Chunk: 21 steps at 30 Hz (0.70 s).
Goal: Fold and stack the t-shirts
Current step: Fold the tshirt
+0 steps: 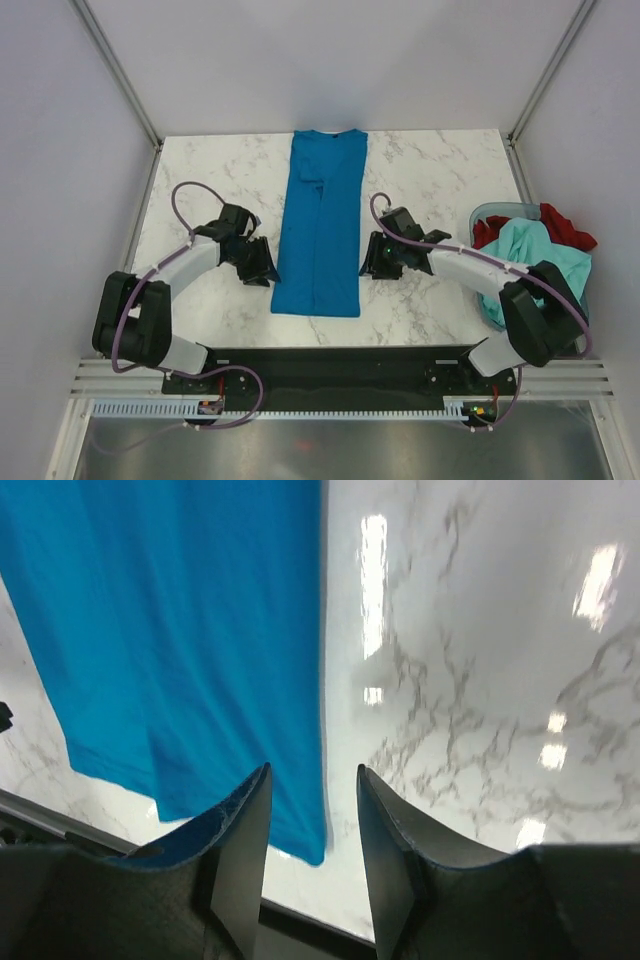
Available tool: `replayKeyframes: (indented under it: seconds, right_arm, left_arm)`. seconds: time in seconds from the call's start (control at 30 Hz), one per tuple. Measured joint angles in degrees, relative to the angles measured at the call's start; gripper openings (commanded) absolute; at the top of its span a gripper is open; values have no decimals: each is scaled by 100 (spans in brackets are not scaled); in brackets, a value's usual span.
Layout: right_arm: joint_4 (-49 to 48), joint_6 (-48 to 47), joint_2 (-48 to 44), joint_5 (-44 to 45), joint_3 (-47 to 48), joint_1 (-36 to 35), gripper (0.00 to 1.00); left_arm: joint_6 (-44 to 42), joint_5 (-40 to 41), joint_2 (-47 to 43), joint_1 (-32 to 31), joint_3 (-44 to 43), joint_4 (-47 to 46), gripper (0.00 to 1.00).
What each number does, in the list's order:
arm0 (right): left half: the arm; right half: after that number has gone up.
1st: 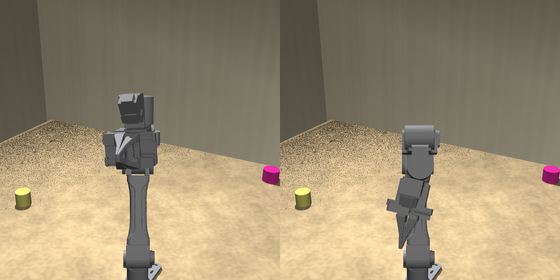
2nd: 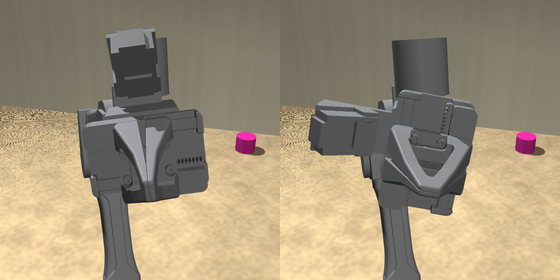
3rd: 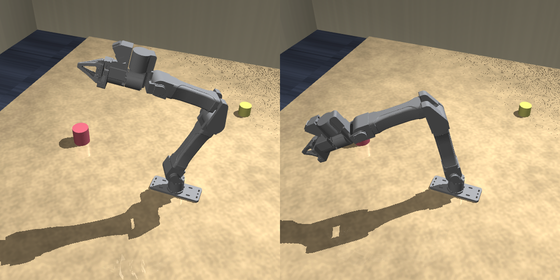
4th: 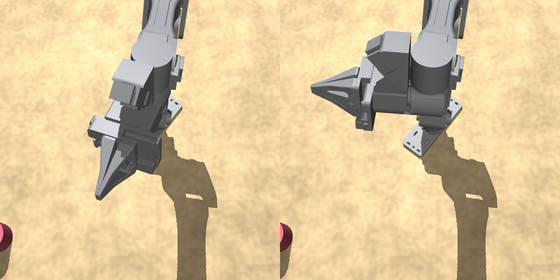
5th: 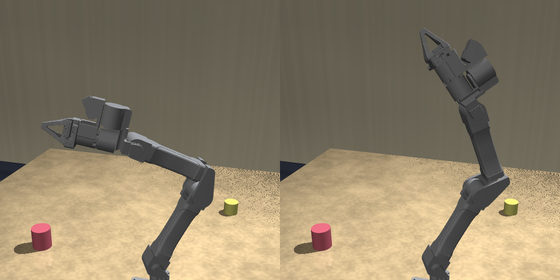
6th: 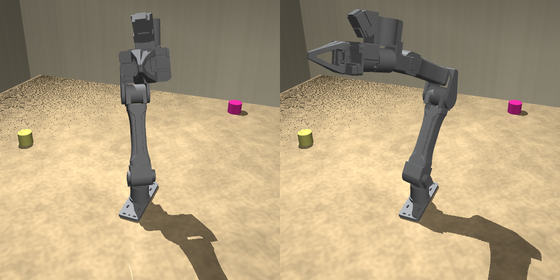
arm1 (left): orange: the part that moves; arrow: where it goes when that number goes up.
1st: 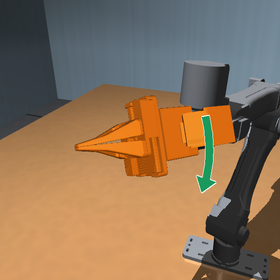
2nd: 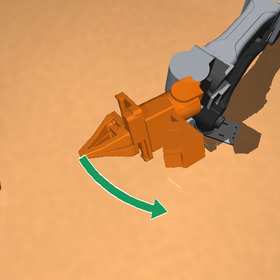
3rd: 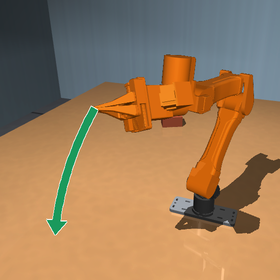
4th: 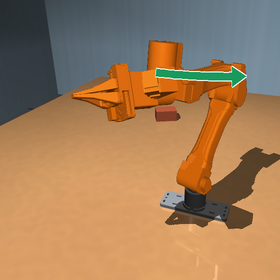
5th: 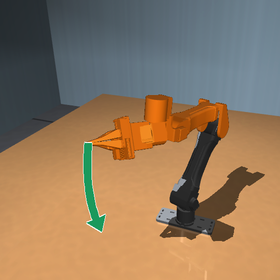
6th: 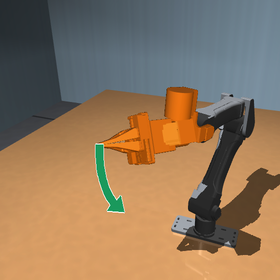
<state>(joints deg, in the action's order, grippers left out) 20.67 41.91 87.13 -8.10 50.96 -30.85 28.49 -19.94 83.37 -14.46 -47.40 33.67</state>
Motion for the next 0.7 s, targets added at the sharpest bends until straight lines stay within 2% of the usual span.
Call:
replayKeyframes:
  seconds: [0.23, 0.47, 0.7]
  right_arm:
    - [39, 789, -726, 529, -636, -966, 47]
    - [-136, 1333, -748, 798, -1097, -1606, 44]
    - [-260, 1663, -509, 1119, -1137, -2122, 40]
  left_arm:
    - [234, 306, -184, -564, 409, -79, 43]
    - [321, 466, -299, -656, 680, -83, 43]
    - [415, 645, -299, -822, 763, -85, 41]
